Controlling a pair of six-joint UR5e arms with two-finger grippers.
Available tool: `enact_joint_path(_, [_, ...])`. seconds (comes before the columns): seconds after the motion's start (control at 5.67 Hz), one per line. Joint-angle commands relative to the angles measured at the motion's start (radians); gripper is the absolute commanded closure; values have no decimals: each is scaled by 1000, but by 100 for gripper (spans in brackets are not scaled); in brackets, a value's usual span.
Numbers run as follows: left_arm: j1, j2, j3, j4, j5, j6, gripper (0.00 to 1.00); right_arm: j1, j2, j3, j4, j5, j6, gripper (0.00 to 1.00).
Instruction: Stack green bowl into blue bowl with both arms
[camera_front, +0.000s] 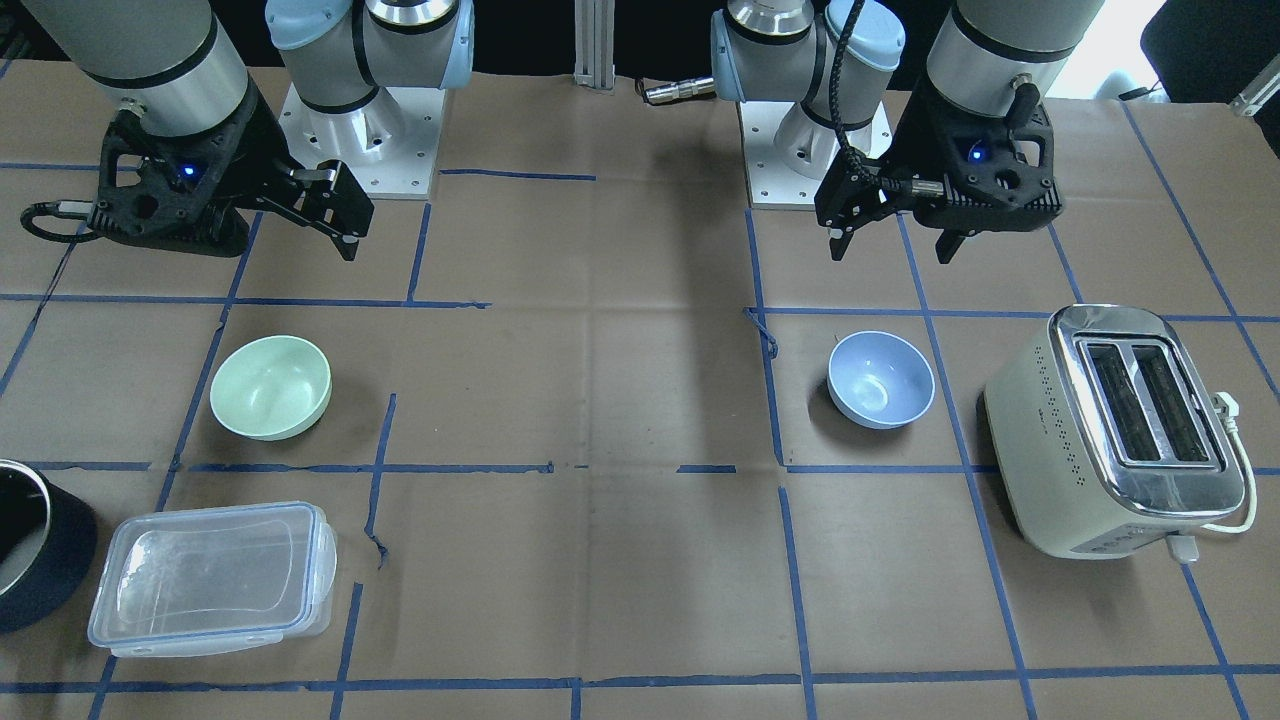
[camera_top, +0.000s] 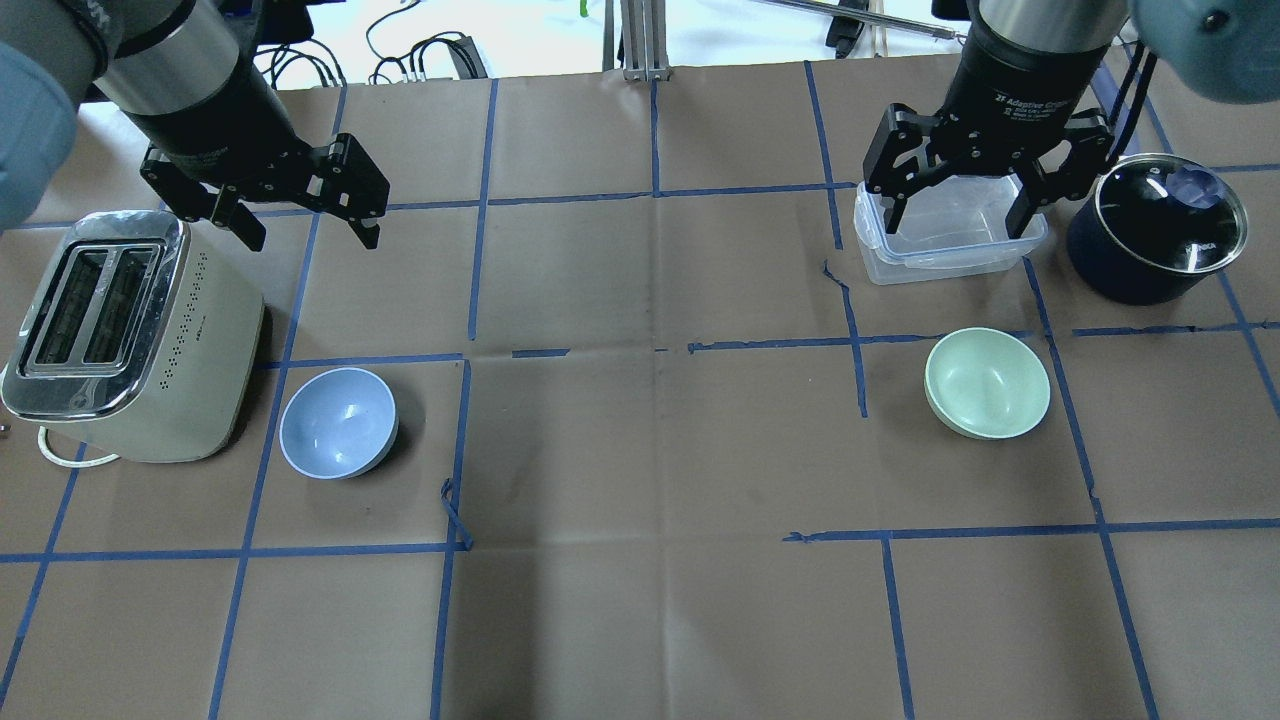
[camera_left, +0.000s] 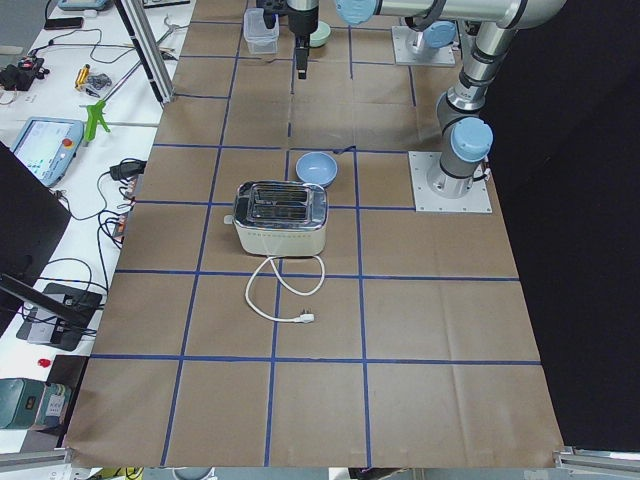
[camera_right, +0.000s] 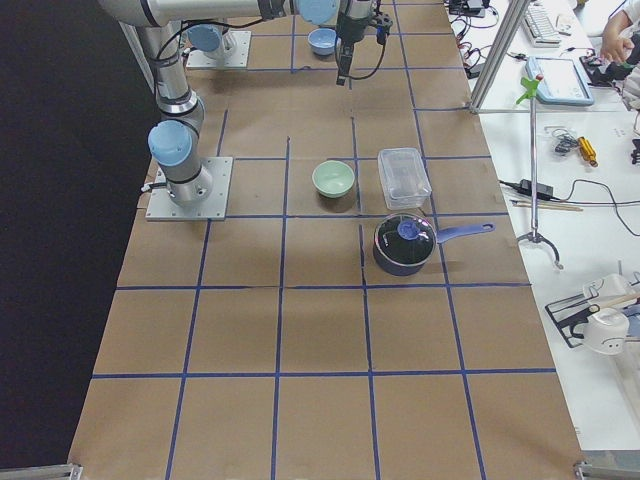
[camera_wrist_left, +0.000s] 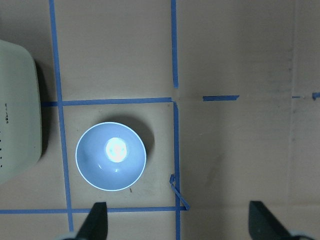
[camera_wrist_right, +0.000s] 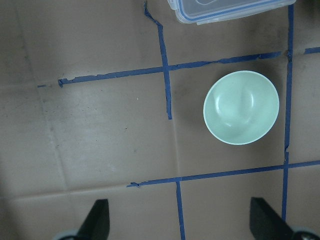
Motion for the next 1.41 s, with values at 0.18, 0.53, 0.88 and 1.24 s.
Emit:
enact_joint_path(0.18, [2,-4,0,0,0,0,2,-1,1,2,0,0,0,0])
enact_joint_path(0.53, [5,1,-2,0,-2,1,2,1,1,2,5,-2,0,0])
enact_joint_path(0.88, [6,2,-2,0,-2,4,2,-10,1,24,8,-3,-21,0])
enact_joint_path(1.24, [6,7,-2,0,-2,14,2,-89,-44,119,-8,-17,-162,0])
